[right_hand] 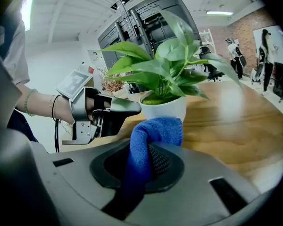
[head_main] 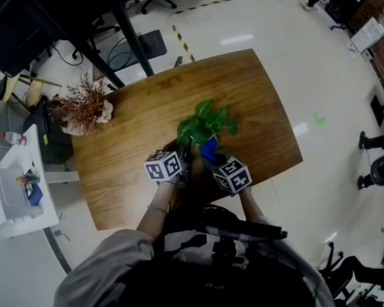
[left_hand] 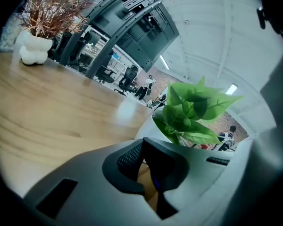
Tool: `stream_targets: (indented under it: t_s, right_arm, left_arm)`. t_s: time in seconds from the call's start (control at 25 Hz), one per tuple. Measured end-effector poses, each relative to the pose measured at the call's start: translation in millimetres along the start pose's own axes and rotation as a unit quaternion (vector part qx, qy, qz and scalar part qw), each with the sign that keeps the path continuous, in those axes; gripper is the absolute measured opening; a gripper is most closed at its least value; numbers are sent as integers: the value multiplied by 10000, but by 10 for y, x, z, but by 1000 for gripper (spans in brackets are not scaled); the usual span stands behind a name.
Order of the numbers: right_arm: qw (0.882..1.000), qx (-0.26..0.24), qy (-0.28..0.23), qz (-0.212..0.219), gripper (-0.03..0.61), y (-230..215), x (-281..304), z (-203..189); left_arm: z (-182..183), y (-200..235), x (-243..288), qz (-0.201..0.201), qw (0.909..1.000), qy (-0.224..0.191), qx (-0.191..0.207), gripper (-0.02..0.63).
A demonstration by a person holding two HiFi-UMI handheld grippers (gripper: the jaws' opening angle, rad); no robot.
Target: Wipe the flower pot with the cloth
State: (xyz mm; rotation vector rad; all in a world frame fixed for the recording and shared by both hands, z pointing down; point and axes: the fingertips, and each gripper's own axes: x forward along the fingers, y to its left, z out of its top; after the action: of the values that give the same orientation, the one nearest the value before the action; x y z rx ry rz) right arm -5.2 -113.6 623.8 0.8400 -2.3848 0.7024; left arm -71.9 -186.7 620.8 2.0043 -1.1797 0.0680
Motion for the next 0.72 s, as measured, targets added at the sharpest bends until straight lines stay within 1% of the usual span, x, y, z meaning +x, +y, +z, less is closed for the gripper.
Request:
stream_targets:
  t_s: [0.08, 0.2, 0.32, 0.4, 0.52, 0.6, 0.72]
  right_arm:
    - [9998, 158, -116, -97, 57, -54, -98, 19]
    - [9985, 271, -162, -438, 57, -280, -264, -11]
    - [9969, 157, -123, -759, 57, -587, -377, 6]
    - [9961, 40, -176, -864, 57, -746, -428, 101]
    - [9958, -196, -391, -798, 57, -816, -449, 313]
    - [9962, -332, -524, -612, 57, -755, -435, 442]
    - [9966, -474, -561, -376, 57, -640, -367, 534]
  left_arm:
    - [-18, -29, -19, -34, 10000, 39, 20, 6]
    - [-58, -68, -23, -100, 9998, 127, 86, 6]
    - [-106, -69, -6, -104, 9997, 211, 106, 6]
    - [-115, -76, 10, -117, 9996, 225, 115, 6]
    - [-62, -43, 47, -123, 9997, 141, 178, 6]
    - [20, -3, 62, -138, 9998, -14, 160, 6]
    - [111, 5, 92, -312, 9993, -220, 47, 6]
